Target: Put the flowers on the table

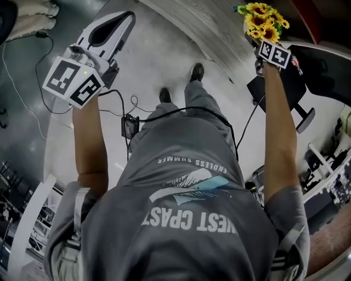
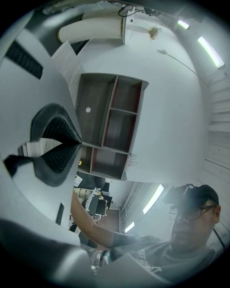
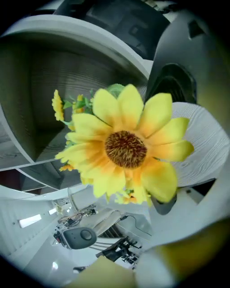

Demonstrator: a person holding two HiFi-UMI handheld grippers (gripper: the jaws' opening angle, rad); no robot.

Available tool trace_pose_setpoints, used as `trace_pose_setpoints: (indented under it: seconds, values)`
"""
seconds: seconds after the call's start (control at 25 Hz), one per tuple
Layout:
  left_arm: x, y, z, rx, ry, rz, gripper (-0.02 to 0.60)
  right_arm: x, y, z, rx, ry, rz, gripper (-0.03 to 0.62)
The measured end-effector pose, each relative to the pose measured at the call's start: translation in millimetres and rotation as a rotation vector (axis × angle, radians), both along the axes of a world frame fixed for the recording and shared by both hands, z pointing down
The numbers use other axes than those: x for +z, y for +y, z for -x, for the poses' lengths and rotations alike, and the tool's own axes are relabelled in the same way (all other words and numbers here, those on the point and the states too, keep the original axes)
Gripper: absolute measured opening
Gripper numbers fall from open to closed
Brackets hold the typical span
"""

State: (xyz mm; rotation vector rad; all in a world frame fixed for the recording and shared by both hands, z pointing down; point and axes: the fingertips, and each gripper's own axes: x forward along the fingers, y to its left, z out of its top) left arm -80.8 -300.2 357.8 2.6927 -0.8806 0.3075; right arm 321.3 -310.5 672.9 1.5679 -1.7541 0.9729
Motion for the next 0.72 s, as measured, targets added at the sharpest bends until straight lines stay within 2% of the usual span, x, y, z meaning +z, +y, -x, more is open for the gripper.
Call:
trace_pose_setpoints:
  seconds: [0.2, 0.36, 0.52, 0.6, 0.68, 0.72]
  values:
    - [-15, 14, 12, 0.001, 0.017, -0.038, 0.017, -43, 10, 1, 0.099, -0.061, -0.075, 0.522]
    - [-22, 25, 20, 0.002, 0.032, -0.061, 0.017, -88, 22, 0, 0.200, -0.140, -0.183, 0.520]
    - [-25, 33, 23, 0.008, 0.044, -0.078, 0.017, -141, 34, 6, 0.215, -0.180, -0.303, 0.512]
    - [-27, 37, 23, 0.013, 0.051, -0.085, 0.017, -171, 41, 11, 0.209, -0.186, -0.373, 0.448]
    - [-28, 41, 24, 0.020, 0.058, -0.095, 0.017, -204, 48, 15, 0.197, -0.174, -0.457, 0.197]
    - [-29, 43, 24, 0.024, 0.061, -0.101, 0.017, -221, 52, 19, 0.185, -0.170, -0.497, 0.137]
